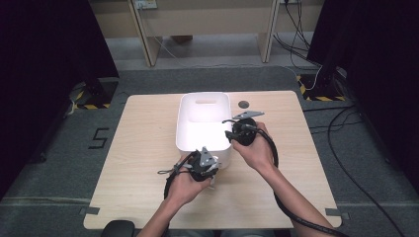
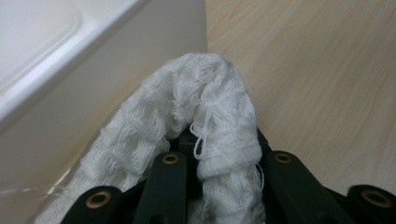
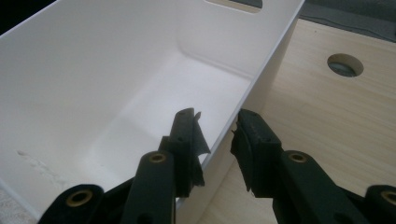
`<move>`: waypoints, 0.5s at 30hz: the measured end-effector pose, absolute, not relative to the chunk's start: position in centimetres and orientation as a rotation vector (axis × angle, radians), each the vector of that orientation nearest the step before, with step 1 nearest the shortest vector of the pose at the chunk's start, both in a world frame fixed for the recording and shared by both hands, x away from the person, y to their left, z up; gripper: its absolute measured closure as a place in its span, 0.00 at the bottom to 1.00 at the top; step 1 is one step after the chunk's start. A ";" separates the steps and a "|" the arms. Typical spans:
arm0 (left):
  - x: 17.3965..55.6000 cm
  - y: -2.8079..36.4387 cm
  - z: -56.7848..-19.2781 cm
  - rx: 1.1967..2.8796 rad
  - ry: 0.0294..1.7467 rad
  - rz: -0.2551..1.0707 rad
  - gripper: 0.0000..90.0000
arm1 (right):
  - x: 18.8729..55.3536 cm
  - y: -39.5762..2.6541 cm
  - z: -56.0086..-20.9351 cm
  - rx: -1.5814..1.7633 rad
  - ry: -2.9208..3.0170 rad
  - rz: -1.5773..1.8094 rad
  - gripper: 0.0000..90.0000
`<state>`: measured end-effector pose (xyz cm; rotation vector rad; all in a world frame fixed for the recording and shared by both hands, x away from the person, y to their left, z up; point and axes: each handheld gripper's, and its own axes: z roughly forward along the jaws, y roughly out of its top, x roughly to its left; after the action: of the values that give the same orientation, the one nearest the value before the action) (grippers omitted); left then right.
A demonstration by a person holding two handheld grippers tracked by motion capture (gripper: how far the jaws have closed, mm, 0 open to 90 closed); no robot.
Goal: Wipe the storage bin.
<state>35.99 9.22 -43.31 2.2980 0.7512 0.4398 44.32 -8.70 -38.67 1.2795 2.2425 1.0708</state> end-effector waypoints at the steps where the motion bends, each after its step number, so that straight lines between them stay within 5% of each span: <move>1: 36.0 9.1 -43.5 2.299 0.752 0.437 0.85 | 44.3 -8.7 -38.7 1.279 2.242 1.070 0.77; 15: 36.9 8.7 -45.1 2.310 0.776 0.419 0.85 | 44.3 -8.7 -38.7 1.281 2.241 1.071 0.77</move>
<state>36.86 8.73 -45.06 2.3097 0.7756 0.4191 44.33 -8.70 -38.67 1.2806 2.2414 1.0705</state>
